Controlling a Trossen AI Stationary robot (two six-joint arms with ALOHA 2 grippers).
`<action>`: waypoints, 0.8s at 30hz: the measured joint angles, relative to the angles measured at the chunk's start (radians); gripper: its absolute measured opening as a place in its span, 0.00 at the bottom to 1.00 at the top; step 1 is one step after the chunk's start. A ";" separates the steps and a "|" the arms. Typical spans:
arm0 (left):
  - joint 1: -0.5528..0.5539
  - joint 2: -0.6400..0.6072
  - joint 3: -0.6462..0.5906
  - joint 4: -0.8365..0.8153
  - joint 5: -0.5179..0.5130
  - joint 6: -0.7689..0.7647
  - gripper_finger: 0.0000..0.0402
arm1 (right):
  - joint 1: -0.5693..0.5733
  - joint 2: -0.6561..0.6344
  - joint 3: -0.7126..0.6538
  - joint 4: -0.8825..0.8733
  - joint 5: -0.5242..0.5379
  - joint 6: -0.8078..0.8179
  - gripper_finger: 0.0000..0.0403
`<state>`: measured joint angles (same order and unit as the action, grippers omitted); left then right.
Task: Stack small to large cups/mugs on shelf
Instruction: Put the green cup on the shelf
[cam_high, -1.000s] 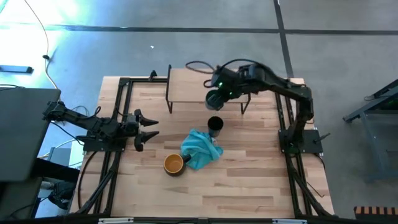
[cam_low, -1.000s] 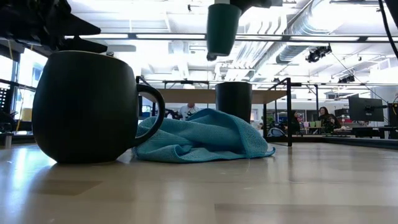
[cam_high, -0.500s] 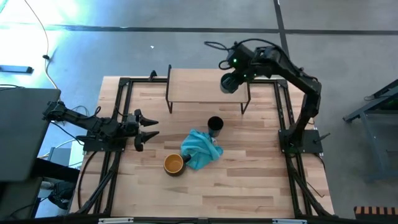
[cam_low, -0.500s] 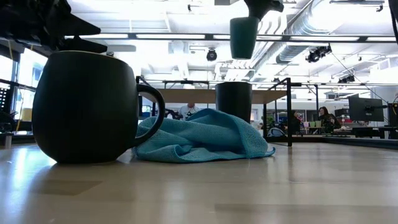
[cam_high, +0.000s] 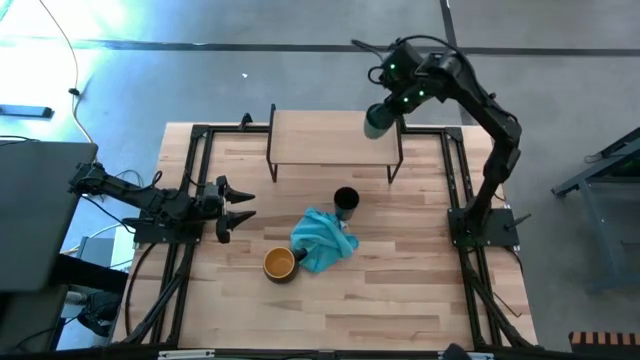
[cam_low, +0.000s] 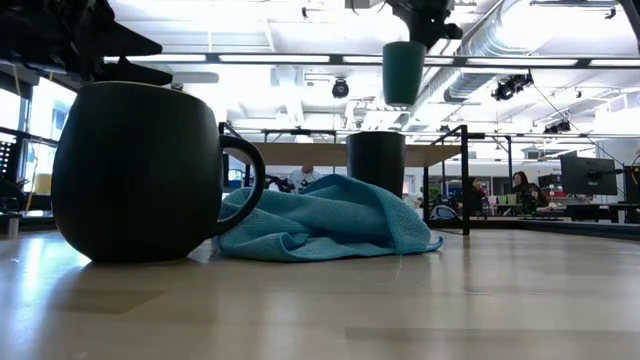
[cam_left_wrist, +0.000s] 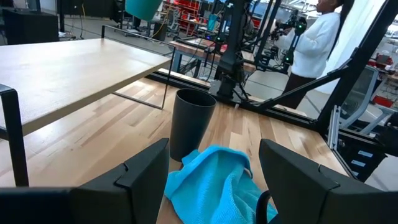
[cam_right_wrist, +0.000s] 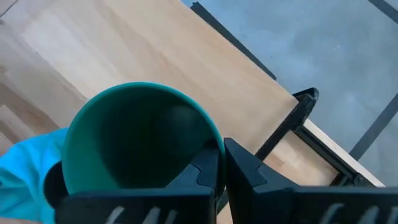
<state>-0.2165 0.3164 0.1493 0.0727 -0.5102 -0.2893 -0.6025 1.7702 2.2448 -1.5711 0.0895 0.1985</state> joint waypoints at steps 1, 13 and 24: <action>0.000 0.000 0.000 0.000 0.000 0.000 0.59 | -0.013 0.000 0.000 0.000 -0.006 -0.008 0.00; 0.000 0.000 0.000 0.000 0.000 -0.006 0.59 | -0.126 0.033 0.000 0.014 -0.125 -0.081 0.00; 0.000 0.000 0.000 0.000 0.000 -0.028 0.59 | -0.171 0.102 0.000 0.008 -0.158 -0.069 0.00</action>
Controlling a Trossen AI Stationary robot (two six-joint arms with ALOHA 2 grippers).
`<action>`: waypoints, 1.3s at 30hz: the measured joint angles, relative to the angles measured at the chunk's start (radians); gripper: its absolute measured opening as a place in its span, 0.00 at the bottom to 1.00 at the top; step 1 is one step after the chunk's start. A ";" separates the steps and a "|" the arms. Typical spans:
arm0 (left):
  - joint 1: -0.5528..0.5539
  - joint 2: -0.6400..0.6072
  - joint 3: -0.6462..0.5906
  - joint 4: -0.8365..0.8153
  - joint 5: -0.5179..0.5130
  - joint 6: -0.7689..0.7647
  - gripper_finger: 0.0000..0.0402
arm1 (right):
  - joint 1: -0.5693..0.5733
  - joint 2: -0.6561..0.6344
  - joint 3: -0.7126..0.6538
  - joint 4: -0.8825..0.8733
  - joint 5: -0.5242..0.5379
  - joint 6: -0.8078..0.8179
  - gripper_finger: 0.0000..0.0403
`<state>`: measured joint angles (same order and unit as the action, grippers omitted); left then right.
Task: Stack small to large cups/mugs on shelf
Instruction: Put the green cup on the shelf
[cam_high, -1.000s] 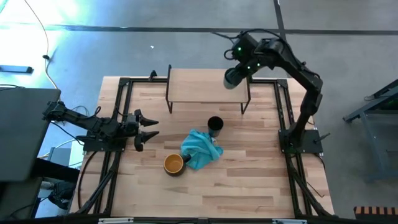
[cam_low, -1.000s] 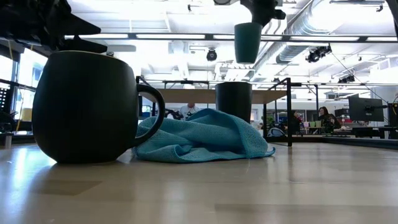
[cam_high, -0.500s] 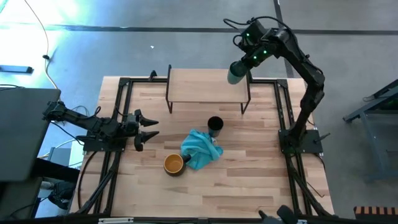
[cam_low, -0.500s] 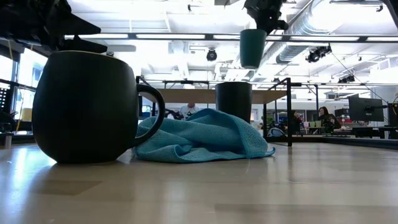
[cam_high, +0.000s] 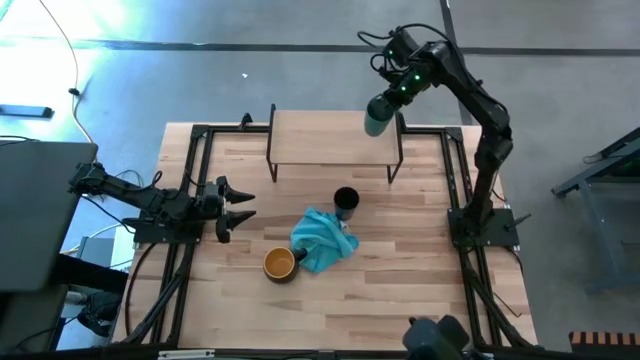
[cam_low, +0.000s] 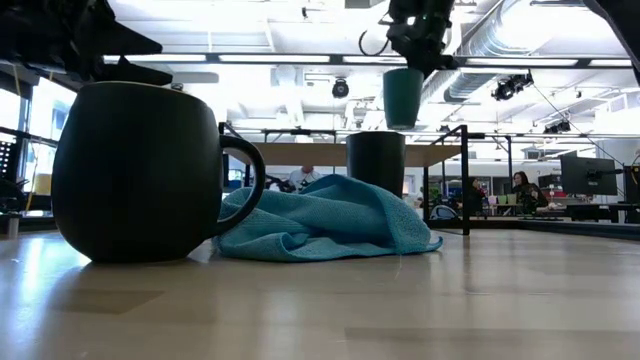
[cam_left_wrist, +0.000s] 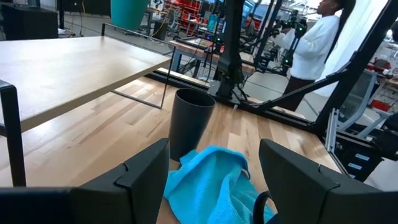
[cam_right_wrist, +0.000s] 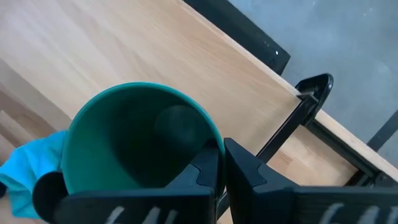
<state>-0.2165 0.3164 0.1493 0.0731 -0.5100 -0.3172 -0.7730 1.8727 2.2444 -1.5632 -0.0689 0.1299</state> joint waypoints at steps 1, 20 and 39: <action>0.000 0.000 0.000 0.000 0.000 -0.002 0.59 | 0.000 0.004 0.000 -0.001 0.000 0.001 0.00; 0.000 0.000 0.000 0.000 0.000 -0.008 0.59 | -0.002 0.073 -0.003 -0.005 0.012 0.003 0.00; 0.000 0.000 0.000 0.000 0.000 -0.011 0.59 | 0.002 0.073 -0.003 0.008 0.067 0.001 0.00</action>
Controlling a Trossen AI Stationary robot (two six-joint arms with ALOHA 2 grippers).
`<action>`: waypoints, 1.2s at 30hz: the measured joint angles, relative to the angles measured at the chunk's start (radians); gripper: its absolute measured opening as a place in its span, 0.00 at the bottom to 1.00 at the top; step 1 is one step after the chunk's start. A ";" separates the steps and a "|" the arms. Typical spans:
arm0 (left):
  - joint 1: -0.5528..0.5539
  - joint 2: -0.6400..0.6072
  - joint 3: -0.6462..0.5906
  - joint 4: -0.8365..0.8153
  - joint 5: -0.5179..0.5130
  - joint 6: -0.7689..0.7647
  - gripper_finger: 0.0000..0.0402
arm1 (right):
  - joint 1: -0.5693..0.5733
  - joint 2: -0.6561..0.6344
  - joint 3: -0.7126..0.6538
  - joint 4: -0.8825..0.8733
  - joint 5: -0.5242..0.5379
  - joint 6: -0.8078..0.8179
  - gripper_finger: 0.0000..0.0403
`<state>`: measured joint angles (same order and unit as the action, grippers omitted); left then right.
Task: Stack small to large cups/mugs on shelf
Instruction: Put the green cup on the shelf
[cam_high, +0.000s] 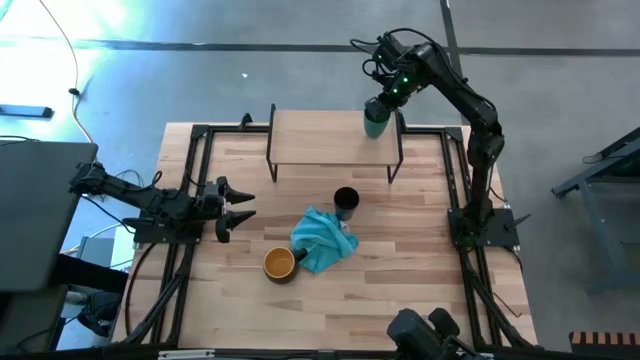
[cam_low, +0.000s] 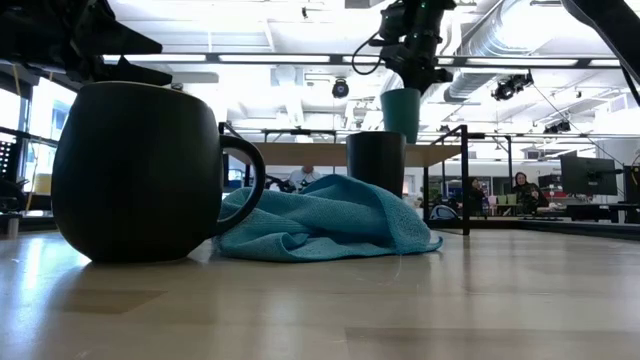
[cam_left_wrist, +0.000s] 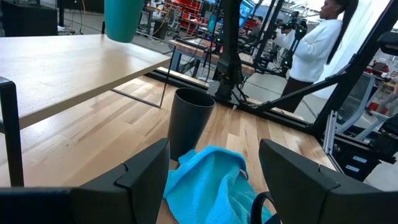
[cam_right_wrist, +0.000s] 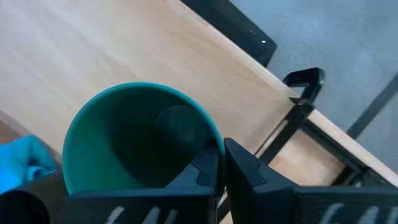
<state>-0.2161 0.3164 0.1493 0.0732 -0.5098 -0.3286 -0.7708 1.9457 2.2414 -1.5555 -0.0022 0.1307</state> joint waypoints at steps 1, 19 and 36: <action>0.000 0.000 0.000 0.000 0.000 0.000 0.59 | 0.001 0.000 0.000 0.000 0.003 0.000 0.00; 0.000 0.000 0.000 0.000 0.000 -0.015 0.59 | 0.018 -0.030 -0.130 0.047 -0.032 -0.005 0.00; 0.000 0.000 0.000 0.002 -0.004 -0.016 0.59 | 0.010 -0.106 -0.173 0.075 -0.035 0.016 0.00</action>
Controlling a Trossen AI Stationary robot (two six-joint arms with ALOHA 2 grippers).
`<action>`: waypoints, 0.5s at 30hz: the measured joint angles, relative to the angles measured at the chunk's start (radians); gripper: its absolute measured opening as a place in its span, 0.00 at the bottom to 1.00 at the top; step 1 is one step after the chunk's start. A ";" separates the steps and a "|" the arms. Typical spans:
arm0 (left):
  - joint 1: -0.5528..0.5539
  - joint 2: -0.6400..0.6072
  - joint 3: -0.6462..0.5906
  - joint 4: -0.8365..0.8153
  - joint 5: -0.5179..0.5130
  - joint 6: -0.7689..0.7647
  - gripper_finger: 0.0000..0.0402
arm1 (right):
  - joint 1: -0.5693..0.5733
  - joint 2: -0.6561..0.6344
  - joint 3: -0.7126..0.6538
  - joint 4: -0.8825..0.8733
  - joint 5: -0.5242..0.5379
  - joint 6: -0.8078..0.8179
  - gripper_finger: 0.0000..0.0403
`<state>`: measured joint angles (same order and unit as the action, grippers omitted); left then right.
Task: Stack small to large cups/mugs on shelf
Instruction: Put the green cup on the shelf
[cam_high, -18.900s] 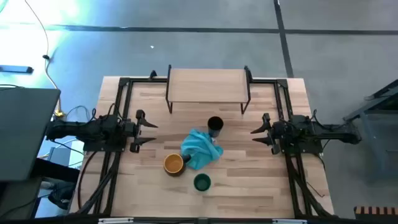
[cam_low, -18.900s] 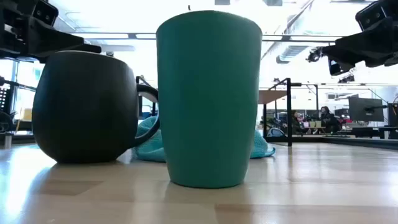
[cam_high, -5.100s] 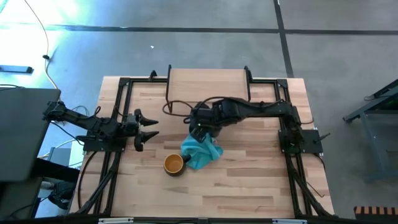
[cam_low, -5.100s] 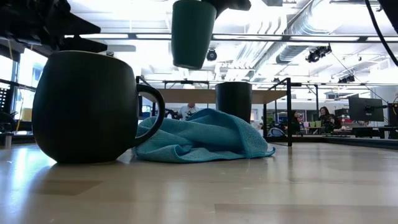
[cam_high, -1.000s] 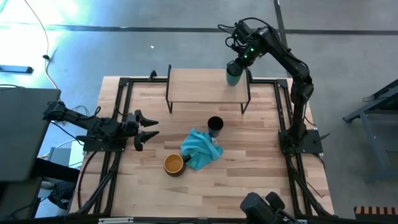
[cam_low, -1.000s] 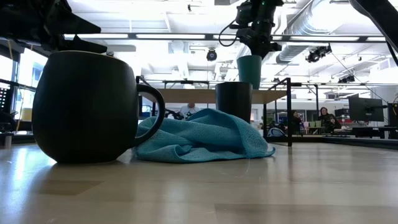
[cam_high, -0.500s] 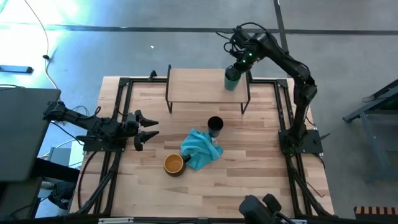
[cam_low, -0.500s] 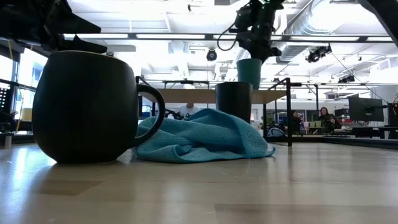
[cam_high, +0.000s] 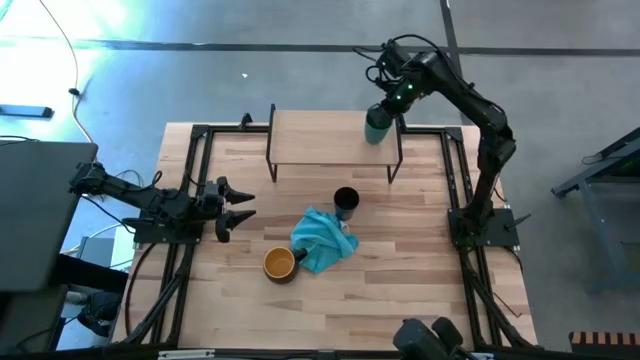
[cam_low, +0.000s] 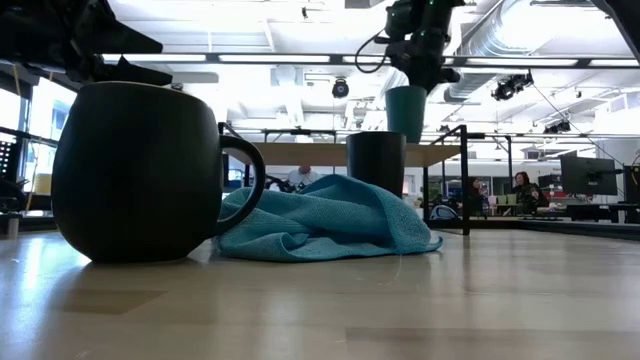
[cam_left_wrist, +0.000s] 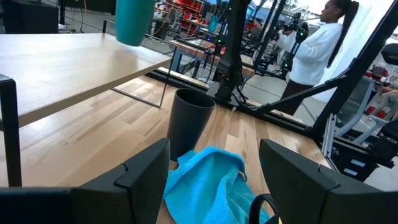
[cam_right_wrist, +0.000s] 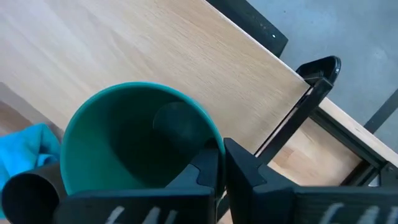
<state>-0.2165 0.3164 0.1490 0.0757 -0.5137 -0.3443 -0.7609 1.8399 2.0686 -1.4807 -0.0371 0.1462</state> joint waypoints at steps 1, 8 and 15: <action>0.000 0.000 0.000 0.000 0.000 0.000 0.59 | 0.000 0.000 -0.007 0.009 0.000 0.002 0.00; 0.000 0.000 0.000 0.000 0.000 -0.001 0.59 | 0.007 -0.011 -0.098 0.056 0.002 0.011 0.00; 0.000 0.000 0.000 0.001 0.000 -0.001 0.59 | 0.011 -0.025 -0.117 0.116 -0.031 0.033 0.00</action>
<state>-0.2165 0.3163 0.1490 0.0769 -0.5140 -0.3456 -0.7494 1.8152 1.9518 -1.3646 -0.0685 0.1787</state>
